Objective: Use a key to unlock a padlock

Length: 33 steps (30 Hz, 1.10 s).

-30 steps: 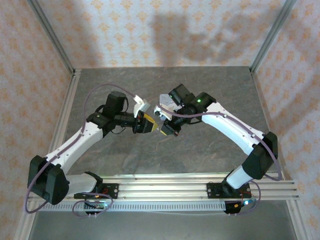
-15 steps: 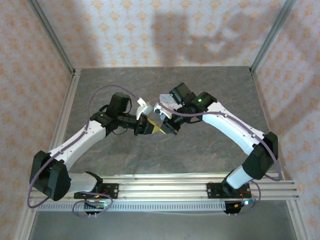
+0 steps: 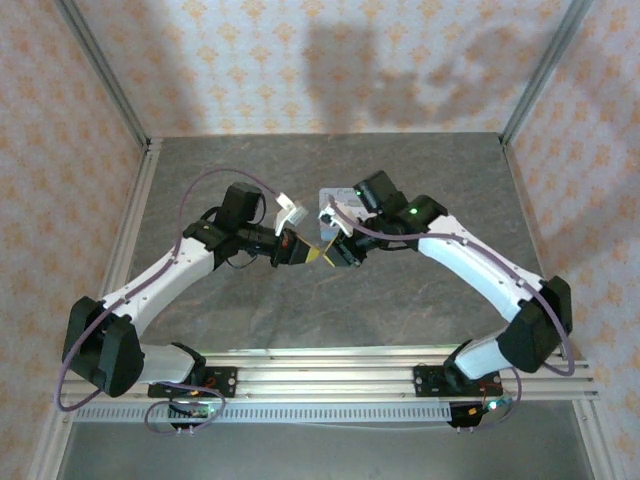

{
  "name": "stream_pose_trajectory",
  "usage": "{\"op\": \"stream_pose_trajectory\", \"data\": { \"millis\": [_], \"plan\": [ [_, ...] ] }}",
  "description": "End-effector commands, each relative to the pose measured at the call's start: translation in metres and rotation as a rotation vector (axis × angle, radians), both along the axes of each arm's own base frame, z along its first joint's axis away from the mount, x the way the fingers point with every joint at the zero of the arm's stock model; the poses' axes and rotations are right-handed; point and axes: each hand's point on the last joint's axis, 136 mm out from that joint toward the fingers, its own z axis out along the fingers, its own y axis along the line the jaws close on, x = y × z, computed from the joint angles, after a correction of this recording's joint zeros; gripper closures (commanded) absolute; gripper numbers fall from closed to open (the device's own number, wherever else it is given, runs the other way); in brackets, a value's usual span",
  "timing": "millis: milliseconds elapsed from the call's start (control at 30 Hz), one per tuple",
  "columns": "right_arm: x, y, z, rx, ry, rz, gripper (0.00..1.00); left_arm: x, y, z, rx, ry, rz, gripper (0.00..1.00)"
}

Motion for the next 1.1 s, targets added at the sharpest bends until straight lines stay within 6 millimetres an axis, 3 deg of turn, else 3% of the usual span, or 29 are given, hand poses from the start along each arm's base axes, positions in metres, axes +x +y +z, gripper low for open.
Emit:
{"op": "stream_pose_trajectory", "data": {
  "millis": [0, 67, 167, 333, 467, 700, 1067],
  "plan": [
    [0.018, -0.004, 0.039, 0.149, -0.079, -0.112, 0.65, 0.016, 0.001, 0.001, 0.003, 0.006, 0.073, 1.0],
    [0.028, -0.011, 0.047, 0.203, -0.079, -0.196, 0.55, 0.023, 0.005, -0.001, 0.012, 0.018, 0.116, 1.0],
    [0.042, -0.02, 0.058, 0.288, -0.041, -0.334, 0.51, 0.035, 0.01, 0.004, -0.01, 0.032, 0.178, 1.0],
    [0.071, -0.035, 0.071, 0.454, 0.08, -0.624, 0.44, 0.055, 0.007, 0.03, -0.125, 0.025, 0.258, 1.0],
    [0.088, -0.035, 0.08, 0.621, 0.212, -0.766, 0.39, 0.071, 0.005, 0.054, -0.213, 0.029, 0.316, 1.0],
    [0.099, -0.021, 0.103, 0.854, 0.356, -0.756, 0.42, 0.082, 0.0, 0.094, -0.371, 0.054, 0.361, 1.0],
    [0.092, -0.002, 0.118, 0.881, 0.373, -0.645, 0.53, 0.075, -0.013, 0.12, -0.432, 0.064, 0.33, 1.0]
  ]
}}
